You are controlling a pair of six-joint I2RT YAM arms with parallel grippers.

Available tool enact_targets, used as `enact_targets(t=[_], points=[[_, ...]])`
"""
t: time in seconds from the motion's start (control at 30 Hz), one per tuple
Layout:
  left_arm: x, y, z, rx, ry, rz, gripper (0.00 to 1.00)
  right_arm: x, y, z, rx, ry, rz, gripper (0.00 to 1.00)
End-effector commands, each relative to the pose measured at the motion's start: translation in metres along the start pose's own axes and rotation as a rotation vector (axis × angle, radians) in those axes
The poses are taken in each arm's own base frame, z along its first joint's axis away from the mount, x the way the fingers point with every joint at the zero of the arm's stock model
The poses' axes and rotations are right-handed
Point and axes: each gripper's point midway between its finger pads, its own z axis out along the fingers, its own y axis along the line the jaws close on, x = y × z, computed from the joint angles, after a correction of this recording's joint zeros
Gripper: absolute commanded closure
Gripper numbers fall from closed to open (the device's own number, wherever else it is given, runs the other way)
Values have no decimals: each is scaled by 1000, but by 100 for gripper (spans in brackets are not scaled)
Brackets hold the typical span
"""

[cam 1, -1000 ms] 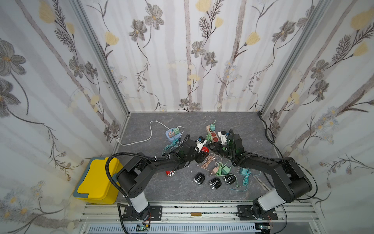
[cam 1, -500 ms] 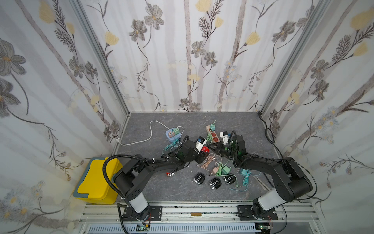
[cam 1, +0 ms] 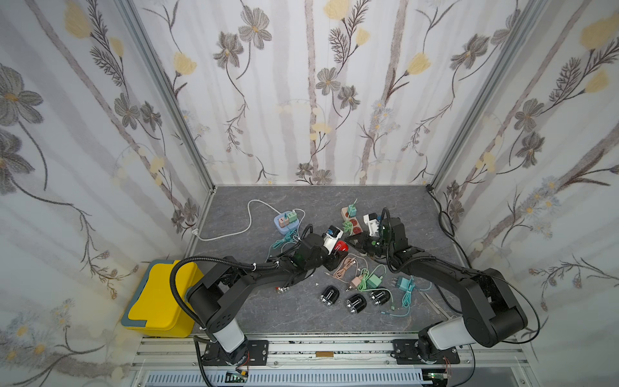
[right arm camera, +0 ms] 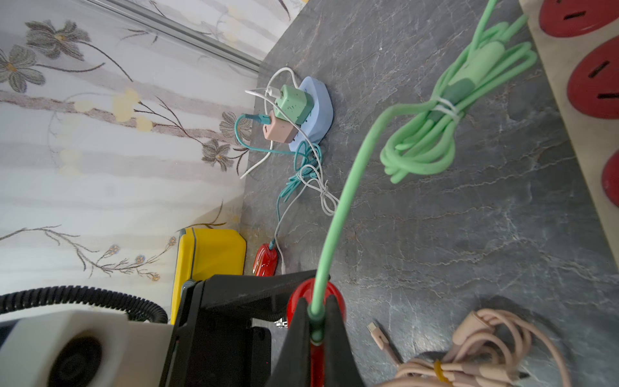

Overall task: Unplug the electric shaver
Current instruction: Remove the charging cable from the electric shaver, then place the electric shaver at the center of the board, then place the charging cable at the center of the board.

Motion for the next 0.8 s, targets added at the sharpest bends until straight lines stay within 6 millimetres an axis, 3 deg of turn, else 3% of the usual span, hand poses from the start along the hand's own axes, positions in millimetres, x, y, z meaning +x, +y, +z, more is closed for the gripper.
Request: enact_targets(t=[0.0, 0.23, 0.5, 0.77], points=[[28, 8, -5, -40, 105, -14, 64, -38, 0, -10, 54, -188, -62, 100], [30, 9, -12, -53, 107, -12, 65, -46, 22, -22, -126, -200, 7, 100], [31, 13, -28, -104, 121, -62, 65, -39, 12, -19, -57, -157, -41, 100], [76, 25, -66, -234, 258, -185, 64, -29, -7, -25, 82, -134, -141, 99]])
